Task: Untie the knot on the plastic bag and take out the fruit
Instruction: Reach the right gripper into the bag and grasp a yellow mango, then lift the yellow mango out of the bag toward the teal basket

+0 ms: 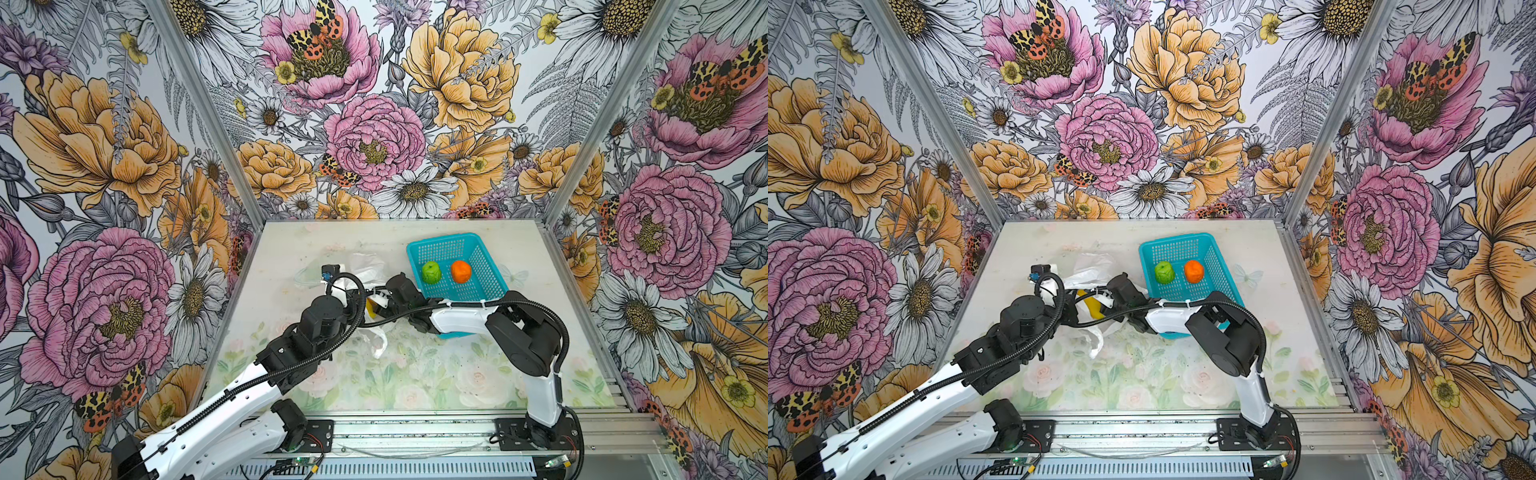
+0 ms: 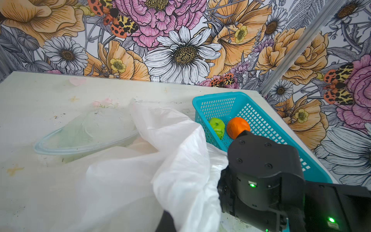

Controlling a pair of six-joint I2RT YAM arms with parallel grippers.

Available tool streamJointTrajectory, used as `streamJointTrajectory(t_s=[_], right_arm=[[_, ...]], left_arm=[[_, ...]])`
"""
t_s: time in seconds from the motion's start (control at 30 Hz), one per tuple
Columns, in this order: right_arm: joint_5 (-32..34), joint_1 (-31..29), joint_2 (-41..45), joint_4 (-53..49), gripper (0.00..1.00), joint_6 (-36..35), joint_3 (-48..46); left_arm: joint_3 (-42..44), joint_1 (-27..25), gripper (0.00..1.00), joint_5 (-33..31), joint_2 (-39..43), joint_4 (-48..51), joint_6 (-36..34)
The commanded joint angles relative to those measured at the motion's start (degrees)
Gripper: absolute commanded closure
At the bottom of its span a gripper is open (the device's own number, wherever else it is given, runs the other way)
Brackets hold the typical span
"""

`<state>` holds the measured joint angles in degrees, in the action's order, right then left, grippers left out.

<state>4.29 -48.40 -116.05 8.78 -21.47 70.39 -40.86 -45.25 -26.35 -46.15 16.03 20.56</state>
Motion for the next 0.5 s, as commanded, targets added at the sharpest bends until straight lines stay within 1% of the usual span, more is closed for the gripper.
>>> streamJointTrajectory(t_s=[0.0, 0.13, 0.27, 0.3, 0.4, 0.43, 0.47], right_arm=[[0.83, 0.19, -4.16, -10.03, 0.38, 1.31, 5.82], [6.15, -0.01, -9.53, -17.34, 0.38, 1.7, 12.95], [4.97, -0.11, -9.57, -18.6, 0.38, 1.44, 13.33], [4.51, -0.14, -9.42, -18.62, 0.41, 1.36, 13.21], [4.14, -0.11, -8.74, -18.46, 0.62, 1.7, 13.03], [3.46, -0.03, -8.06, -18.38, 0.67, 1.91, 12.76], [2.54, -0.03, -7.34, -18.28, 0.69, 2.16, 12.39]], left_arm=[[-0.27, -0.44, 1.0, 0.99, 0.45, -2.32, -0.85], [-0.19, -0.53, 1.0, 0.94, 0.8, -2.32, -0.87], [-0.18, -0.58, 1.0, 0.72, 0.81, -2.26, -0.92], [-0.18, -0.53, 1.0, 0.67, 0.8, -2.3, -0.95], [-0.27, -0.52, 1.0, 0.59, 0.5, -2.25, -0.96], [-0.27, -0.57, 1.0, 0.41, 0.37, -2.23, -0.96], [-0.35, -0.6, 1.0, -0.06, 0.2, -2.16, -0.87]])
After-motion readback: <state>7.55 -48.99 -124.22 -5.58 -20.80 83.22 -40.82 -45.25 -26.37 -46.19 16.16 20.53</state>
